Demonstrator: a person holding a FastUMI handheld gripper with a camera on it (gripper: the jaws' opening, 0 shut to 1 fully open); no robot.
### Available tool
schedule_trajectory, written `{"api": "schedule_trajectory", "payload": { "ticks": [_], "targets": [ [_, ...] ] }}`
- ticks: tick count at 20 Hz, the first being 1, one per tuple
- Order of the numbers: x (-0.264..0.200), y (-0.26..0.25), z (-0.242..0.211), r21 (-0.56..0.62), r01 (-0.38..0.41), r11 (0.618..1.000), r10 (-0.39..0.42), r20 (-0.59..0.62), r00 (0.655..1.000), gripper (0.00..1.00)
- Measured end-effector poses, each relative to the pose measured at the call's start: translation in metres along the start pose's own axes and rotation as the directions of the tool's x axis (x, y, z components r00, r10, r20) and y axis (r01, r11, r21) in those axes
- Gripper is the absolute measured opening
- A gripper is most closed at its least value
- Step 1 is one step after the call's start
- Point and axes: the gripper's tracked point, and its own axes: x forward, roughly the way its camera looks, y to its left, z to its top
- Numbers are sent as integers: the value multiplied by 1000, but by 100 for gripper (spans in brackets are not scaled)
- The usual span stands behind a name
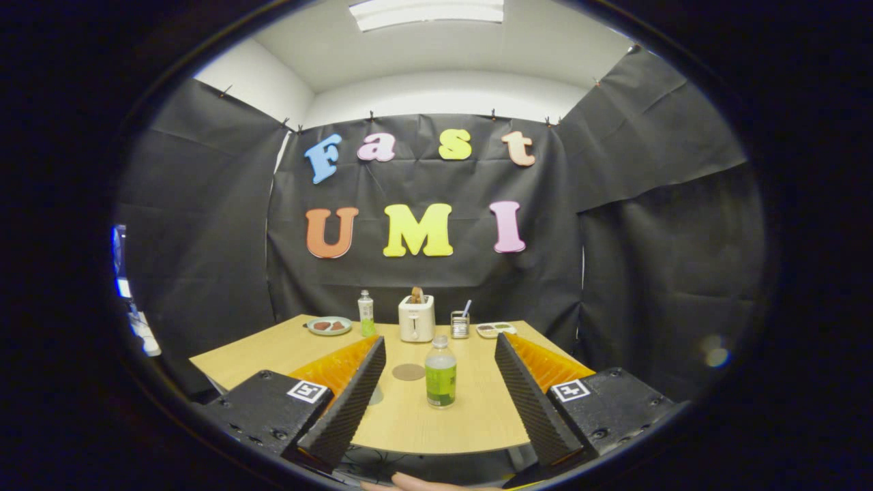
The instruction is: Take the bottle from table, then pour the juice into the cup, finally place the bottle on the coaster
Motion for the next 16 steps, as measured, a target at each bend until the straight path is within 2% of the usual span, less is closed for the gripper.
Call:
{"api": "schedule_trajectory", "payload": {
  "ticks": [8,16],
  "targets": [
    [16,-2,-12,-17,-2,1000,2,10,1000,100],
    [80,-8,-61,0,-33,999,33,-64,997,100]
  ]
}}
